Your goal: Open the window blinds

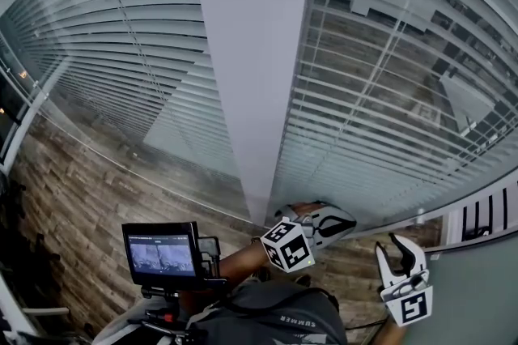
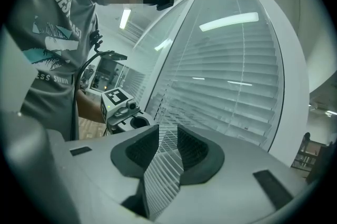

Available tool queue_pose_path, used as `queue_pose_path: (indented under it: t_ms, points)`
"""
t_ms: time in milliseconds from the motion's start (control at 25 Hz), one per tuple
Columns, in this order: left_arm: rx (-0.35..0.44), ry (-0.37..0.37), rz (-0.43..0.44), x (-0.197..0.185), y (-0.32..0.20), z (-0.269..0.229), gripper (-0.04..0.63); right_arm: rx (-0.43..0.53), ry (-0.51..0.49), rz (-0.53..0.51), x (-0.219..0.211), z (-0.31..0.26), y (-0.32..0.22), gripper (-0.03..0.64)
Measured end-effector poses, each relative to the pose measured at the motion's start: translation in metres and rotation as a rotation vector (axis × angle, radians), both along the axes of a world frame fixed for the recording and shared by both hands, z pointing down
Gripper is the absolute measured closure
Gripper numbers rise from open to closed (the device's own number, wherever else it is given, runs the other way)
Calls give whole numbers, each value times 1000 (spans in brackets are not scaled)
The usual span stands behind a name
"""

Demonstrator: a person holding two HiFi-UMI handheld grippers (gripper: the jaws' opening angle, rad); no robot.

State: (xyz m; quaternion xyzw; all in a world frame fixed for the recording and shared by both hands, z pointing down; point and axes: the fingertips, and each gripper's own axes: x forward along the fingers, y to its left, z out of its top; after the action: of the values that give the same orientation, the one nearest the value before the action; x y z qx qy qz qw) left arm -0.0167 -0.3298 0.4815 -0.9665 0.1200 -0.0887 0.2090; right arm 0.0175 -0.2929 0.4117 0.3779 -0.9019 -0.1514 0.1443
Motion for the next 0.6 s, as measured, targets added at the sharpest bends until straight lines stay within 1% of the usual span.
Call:
queue_pose_path:
  t_ms: [80,160,200,600]
  points:
    - [0,1,-2,0,-1,-1,591,-9,5,2,2,1,-2,519]
    - [0,0,-4,0,-2,-1,591,-26,5,10,5,4,-5,554]
    - [-1,-1,-4,0,-2,-1,591,-34,8,15,6,6,-6,561]
    - [0,-1,-3,-1,-2,0,591,-37,12,31,6,9,-8,569]
